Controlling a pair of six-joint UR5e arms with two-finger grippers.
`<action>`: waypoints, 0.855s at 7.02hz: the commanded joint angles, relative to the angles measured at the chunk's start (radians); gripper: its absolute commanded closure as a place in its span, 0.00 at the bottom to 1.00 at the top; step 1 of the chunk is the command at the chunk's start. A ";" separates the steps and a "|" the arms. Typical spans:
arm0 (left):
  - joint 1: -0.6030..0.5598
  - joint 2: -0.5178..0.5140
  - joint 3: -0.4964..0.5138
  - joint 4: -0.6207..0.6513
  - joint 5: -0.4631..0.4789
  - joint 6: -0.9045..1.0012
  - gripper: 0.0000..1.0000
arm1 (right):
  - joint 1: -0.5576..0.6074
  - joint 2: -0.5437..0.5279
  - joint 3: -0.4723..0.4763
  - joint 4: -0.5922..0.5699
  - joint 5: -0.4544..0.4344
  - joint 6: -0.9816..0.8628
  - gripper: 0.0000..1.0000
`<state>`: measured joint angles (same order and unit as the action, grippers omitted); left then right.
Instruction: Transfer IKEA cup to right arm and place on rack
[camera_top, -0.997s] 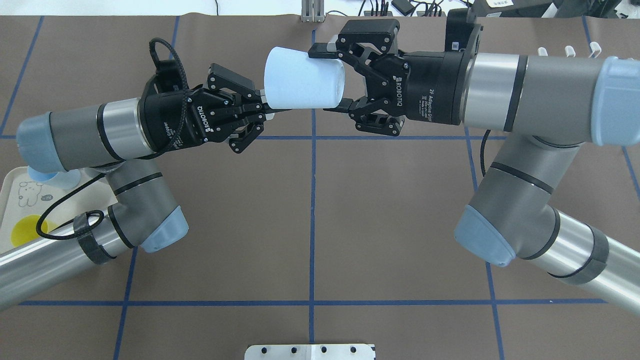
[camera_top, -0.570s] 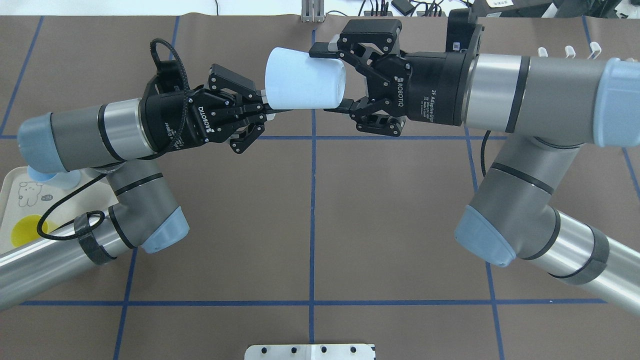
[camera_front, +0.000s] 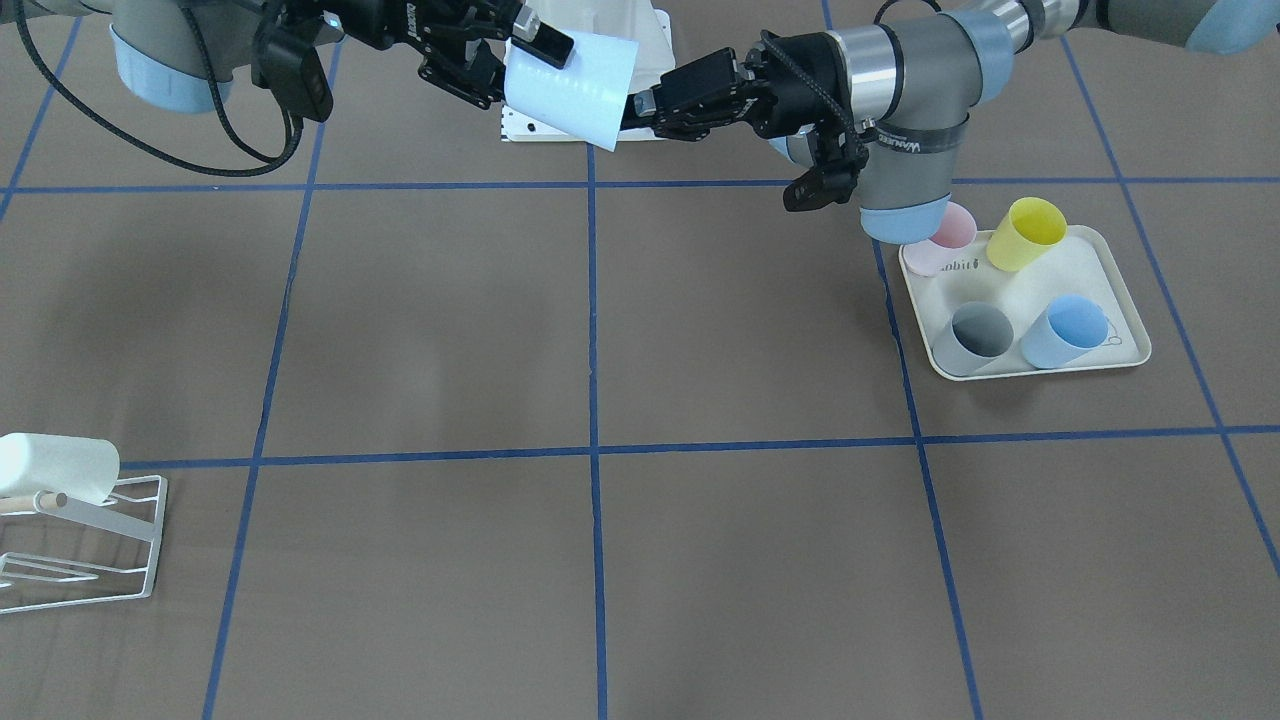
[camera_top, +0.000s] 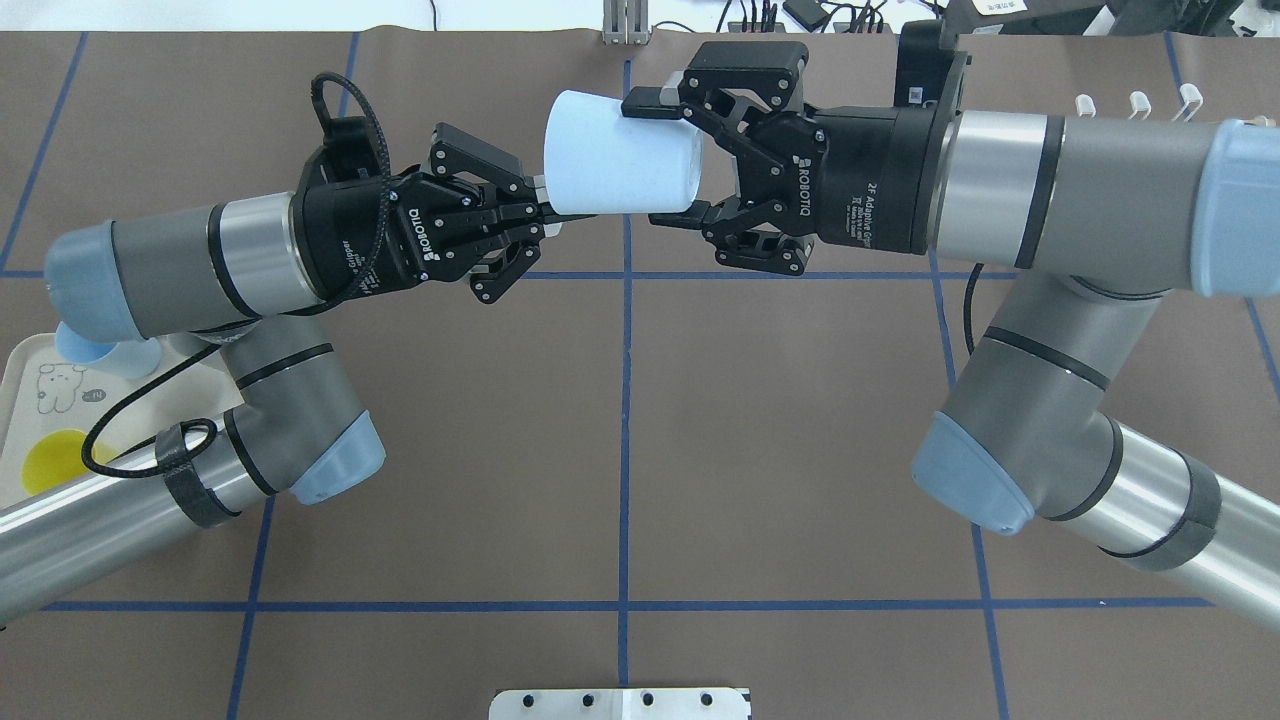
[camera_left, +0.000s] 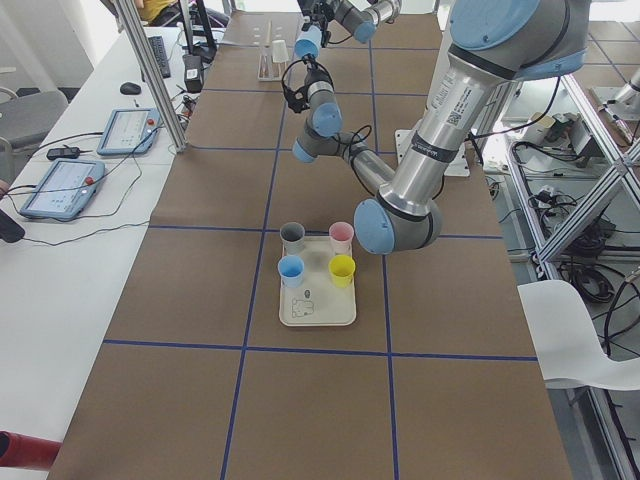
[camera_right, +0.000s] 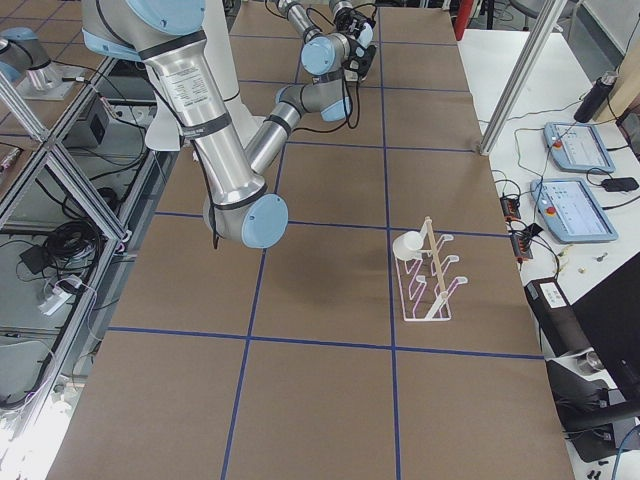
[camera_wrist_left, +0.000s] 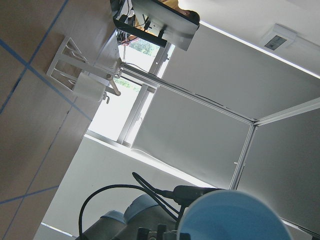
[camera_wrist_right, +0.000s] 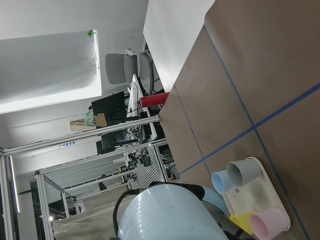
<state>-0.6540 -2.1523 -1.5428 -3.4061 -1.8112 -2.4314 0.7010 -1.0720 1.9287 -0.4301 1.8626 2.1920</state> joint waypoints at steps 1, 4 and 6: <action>0.000 0.000 0.003 0.001 0.000 0.000 1.00 | 0.000 -0.003 0.000 0.013 -0.002 0.002 0.27; 0.002 -0.005 0.003 0.002 0.000 0.000 0.78 | 0.000 -0.008 -0.002 0.013 0.000 0.000 1.00; 0.001 -0.003 0.000 0.011 0.000 -0.001 0.41 | 0.003 -0.011 0.000 0.013 -0.002 0.002 1.00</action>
<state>-0.6523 -2.1557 -1.5416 -3.4018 -1.8116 -2.4317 0.7018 -1.0805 1.9269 -0.4173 1.8612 2.1932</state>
